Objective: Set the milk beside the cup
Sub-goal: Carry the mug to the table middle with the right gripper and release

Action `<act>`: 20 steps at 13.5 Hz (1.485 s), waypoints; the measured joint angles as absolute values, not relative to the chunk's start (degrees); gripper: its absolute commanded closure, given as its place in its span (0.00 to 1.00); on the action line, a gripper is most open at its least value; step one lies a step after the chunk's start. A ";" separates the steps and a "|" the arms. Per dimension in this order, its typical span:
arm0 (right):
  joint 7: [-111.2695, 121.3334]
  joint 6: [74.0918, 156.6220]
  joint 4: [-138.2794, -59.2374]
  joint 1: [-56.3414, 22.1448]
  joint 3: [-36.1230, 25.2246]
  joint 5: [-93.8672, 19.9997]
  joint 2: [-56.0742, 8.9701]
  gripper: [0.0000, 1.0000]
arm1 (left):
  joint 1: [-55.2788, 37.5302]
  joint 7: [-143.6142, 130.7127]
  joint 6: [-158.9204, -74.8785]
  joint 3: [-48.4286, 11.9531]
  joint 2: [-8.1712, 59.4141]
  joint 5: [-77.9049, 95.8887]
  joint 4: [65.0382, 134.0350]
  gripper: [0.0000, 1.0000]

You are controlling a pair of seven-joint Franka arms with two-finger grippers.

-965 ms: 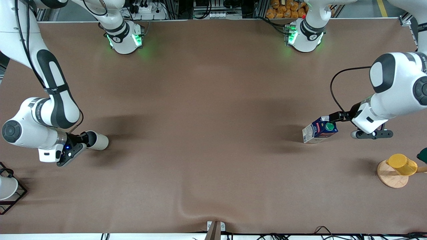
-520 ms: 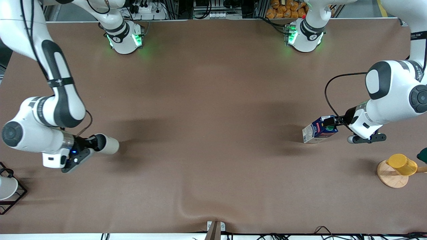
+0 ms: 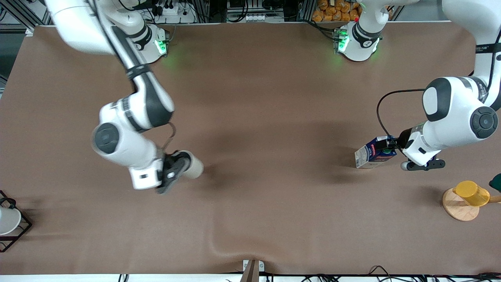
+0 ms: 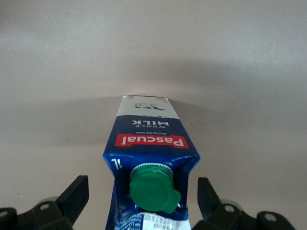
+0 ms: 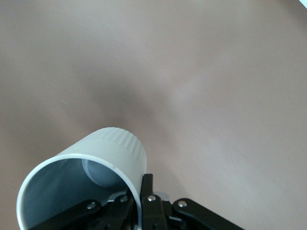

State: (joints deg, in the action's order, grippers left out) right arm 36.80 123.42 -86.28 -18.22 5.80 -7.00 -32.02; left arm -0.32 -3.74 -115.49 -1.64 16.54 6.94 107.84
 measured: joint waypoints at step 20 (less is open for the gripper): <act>24.09 127.45 -83.11 -38.67 3.77 6.96 -42.63 0.96 | -2.28 -5.72 -109.77 -1.34 18.10 2.17 99.35 0.48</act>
State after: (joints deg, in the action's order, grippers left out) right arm 24.09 127.45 -83.11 -38.67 3.77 6.96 -42.63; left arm -2.28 -5.72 -109.77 -1.34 18.10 2.17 99.35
